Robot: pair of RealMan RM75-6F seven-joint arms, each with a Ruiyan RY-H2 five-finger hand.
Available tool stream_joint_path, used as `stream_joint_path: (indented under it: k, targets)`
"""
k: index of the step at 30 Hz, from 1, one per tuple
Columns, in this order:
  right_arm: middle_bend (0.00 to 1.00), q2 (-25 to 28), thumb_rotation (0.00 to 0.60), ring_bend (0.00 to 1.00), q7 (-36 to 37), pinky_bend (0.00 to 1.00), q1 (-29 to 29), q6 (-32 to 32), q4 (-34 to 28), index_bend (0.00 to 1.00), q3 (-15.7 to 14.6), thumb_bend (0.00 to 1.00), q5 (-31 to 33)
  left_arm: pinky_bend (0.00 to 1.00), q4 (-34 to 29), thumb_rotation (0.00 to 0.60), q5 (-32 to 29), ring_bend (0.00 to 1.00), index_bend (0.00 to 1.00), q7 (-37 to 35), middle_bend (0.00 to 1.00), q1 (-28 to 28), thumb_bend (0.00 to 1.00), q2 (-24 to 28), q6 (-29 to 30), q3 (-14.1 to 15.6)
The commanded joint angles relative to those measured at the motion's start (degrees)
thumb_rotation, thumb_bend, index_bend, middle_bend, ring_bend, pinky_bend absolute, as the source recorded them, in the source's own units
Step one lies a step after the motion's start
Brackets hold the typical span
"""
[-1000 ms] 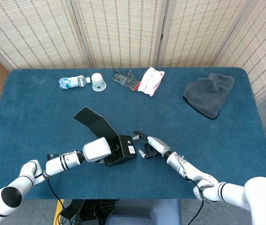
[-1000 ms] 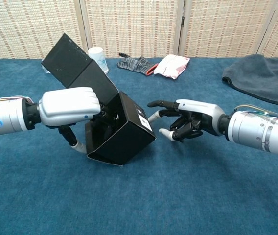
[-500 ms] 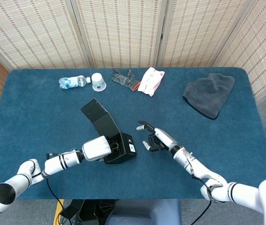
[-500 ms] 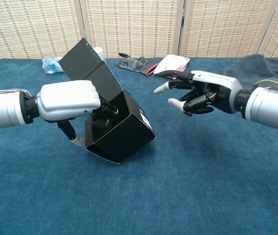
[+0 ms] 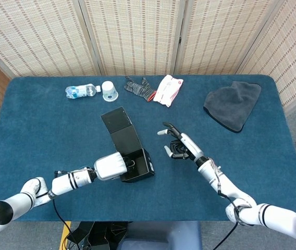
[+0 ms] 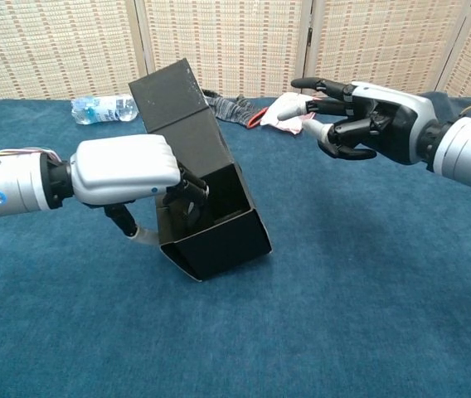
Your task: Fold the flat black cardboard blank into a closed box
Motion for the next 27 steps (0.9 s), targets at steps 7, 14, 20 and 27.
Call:
stream_joint_path:
  k: [7, 14, 20, 27]
  targets:
    - [0.21, -0.37, 0.6, 0.74, -0.6, 1.0, -0.58, 0.46, -0.11, 0.0, 0.28, 0.5, 0.24, 0.66, -0.51, 0.6, 0.11, 0.55, 0.51, -0.28, 0.48, -0.13, 0.27, -0.15, -0.39, -0.44]
    - [0.21, -0.34, 0.6, 0.74, -0.88, 1.0, -0.9, 0.56, -0.18, 0.0, 0.21, 0.5, 0.05, 0.66, -0.75, 0.6, 0.34, 0.55, 0.51, -0.32, 0.48, -0.49, 0.31, -0.6, -1.35, -0.49]
    - [0.22, -0.53, 0.6, 0.74, -0.87, 1.0, -1.15, 0.65, 0.01, 0.0, 0.28, 0.5, 0.1, 0.64, -1.5, 0.6, 0.58, 0.55, 0.51, -0.38, 0.48, -0.97, 0.4, -0.72, -2.49, -0.35]
    - [0.22, -0.79, 0.6, 0.74, -0.64, 1.0, -1.27, 0.49, 0.37, 0.0, 0.55, 0.5, 0.36, 0.61, -2.35, 0.6, 0.37, 0.55, 0.51, -0.92, 0.48, -1.29, 0.53, -0.7, -3.06, -0.69]
